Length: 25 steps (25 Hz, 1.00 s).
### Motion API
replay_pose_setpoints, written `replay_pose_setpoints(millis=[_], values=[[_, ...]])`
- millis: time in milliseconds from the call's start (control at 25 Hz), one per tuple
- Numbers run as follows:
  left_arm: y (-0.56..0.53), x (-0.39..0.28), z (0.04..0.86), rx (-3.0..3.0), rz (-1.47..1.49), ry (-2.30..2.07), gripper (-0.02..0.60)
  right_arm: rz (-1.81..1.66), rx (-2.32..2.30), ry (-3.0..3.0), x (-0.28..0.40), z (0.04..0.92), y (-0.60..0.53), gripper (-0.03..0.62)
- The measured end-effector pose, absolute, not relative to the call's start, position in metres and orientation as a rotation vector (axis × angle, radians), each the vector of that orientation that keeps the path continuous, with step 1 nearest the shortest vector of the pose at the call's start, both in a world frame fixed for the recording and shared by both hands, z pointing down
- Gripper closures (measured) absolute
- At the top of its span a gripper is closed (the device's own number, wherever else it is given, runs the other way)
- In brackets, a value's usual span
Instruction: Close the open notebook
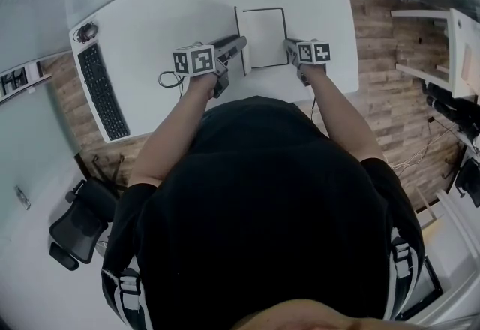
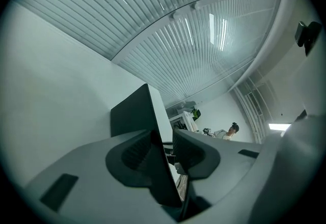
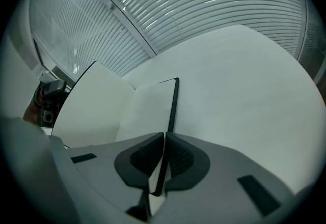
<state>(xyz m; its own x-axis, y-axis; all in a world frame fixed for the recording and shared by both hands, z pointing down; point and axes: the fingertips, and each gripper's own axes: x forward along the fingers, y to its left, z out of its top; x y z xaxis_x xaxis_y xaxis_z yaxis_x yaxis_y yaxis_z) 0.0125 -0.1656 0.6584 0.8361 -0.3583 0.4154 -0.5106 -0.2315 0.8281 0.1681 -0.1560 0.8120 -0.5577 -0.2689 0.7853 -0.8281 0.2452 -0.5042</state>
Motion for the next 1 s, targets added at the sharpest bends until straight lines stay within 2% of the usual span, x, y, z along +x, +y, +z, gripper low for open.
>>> replay_pose_setpoints(millis=[640, 1000], values=[[-0.17, 0.099, 0.65, 1.904, 0.183, -0.42, 0.448, 1.294, 0.984, -1.952, 0.174, 0.814, -0.155, 0.553], [-0.162, 0.099, 0.664, 1.87, 0.206, -0.416, 0.448, 1.282, 0.994, -1.933, 0.183, 0.815, -0.149, 0.556]])
